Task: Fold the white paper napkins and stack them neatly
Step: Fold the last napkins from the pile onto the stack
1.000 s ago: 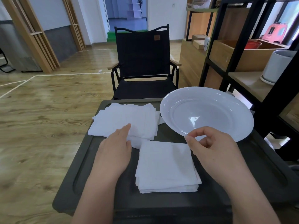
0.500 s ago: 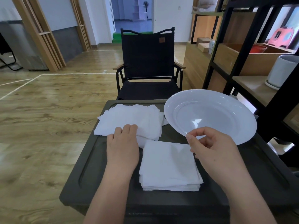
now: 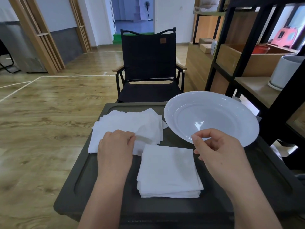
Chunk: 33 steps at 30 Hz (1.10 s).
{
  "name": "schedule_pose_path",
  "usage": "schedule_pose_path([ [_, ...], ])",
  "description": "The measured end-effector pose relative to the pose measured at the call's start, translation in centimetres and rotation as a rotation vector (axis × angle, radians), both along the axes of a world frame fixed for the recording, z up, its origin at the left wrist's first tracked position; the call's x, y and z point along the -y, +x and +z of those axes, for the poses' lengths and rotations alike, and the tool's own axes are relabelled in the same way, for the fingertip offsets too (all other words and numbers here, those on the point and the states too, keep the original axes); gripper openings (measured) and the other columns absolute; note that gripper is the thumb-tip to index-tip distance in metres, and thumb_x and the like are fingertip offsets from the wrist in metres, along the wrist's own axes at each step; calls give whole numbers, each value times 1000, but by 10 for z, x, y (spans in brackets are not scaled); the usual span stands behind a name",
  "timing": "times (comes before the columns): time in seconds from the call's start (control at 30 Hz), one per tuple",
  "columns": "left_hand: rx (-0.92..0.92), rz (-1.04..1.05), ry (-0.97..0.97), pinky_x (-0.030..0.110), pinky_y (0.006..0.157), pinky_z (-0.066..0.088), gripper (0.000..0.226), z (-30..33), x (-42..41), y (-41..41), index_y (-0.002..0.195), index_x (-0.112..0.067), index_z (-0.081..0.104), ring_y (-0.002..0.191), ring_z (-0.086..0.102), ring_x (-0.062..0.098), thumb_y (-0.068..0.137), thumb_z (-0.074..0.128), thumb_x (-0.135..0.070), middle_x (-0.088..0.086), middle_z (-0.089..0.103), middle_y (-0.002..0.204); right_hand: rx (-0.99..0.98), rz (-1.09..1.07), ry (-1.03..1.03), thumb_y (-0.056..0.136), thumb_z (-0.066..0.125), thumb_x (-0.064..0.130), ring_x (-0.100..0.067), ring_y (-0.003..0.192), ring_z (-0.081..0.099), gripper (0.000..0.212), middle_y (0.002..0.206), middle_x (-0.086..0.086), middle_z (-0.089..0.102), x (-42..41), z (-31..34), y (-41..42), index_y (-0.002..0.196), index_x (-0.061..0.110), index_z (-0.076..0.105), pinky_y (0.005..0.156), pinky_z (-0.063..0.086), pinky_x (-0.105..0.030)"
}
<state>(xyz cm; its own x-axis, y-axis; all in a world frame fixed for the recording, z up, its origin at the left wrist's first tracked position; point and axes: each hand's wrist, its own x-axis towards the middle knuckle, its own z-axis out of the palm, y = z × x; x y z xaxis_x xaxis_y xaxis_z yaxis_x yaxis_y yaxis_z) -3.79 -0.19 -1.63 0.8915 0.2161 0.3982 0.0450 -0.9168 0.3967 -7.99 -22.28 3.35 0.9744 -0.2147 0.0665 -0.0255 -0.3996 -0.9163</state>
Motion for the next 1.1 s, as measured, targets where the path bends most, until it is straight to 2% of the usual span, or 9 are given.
schedule_pose_path([
  [0.13, -33, -20, -72, 27, 72, 41, 10, 3, -1, -4, 91, -26, 73, 95, 54, 15, 89, 64, -30, -10, 68, 93, -7, 10, 4, 88, 65, 35, -12, 64, 66, 11, 66, 4, 70, -1, -1, 0, 77, 32, 66, 55, 46, -18],
  [0.27, -111, -58, -98, 28, 80, 44, 25, 0, 0, -4, 111, -27, 65, 102, 51, 14, 87, 64, -35, -9, 62, 106, -6, 16, 5, 88, 65, 36, -10, 61, 64, 12, 66, 3, 70, -2, -1, 0, 77, 31, 67, 56, 45, -18],
  [0.5, -120, -54, -87, 29, 79, 45, 54, -2, -6, -4, 118, -21, 63, 100, 50, 18, 77, 45, 10, -3, 57, 114, -13, 23, 16, 88, 65, 36, -12, 63, 65, 12, 67, 5, 70, -1, -2, 1, 77, 31, 67, 57, 45, -20],
  [0.67, -49, -24, -106, 25, 78, 41, 26, -1, -10, -7, 112, -21, 70, 102, 58, 17, 95, 51, -15, -5, 67, 111, -9, 28, 2, 88, 64, 36, -9, 60, 63, 13, 66, 5, 70, -1, -3, 1, 76, 32, 67, 58, 44, -20],
  [0.8, -10, 33, -168, 27, 65, 41, 20, 9, -7, -12, 97, -19, 70, 82, 61, 14, 97, 50, -24, -12, 66, 85, -2, 29, 6, 88, 65, 36, -6, 59, 62, 13, 66, 6, 70, -1, -3, 1, 76, 32, 67, 58, 44, -20],
  [0.9, 147, 50, -411, 17, 61, 42, 16, 31, 2, -23, 93, -29, 67, 71, 60, 0, 97, 51, -29, -19, 63, 72, 11, 42, 14, 88, 65, 35, -6, 64, 65, 9, 69, 7, 71, -4, 0, -1, 79, 33, 67, 58, 46, -18],
  [0.97, 213, -54, -728, 20, 68, 48, 21, 48, 9, -31, 84, -38, 67, 72, 64, -1, 97, 52, -30, -18, 70, 75, 32, 95, 58, 88, 66, 33, -3, 74, 67, 5, 78, 11, 73, -7, 4, -3, 89, 38, 66, 63, 48, -15],
  [1.03, 188, -212, -1108, 29, 77, 52, 26, 66, 15, -40, 81, -36, 71, 81, 69, 4, 97, 52, -28, -13, 75, 85, 57, 179, 106, 87, 66, 33, 8, 88, 64, 22, 92, 20, 72, -12, 7, -5, 105, 46, 62, 73, 47, -14],
  [1.1, 112, -312, -1304, 29, 71, 55, 28, 77, 19, -48, 79, -30, 73, 77, 70, 10, 96, 51, -27, -5, 76, 85, 63, 247, 155, 82, 69, 40, 10, 103, 61, 43, 108, 24, 68, -18, 8, -7, 119, 55, 53, 87, 49, -19],
])
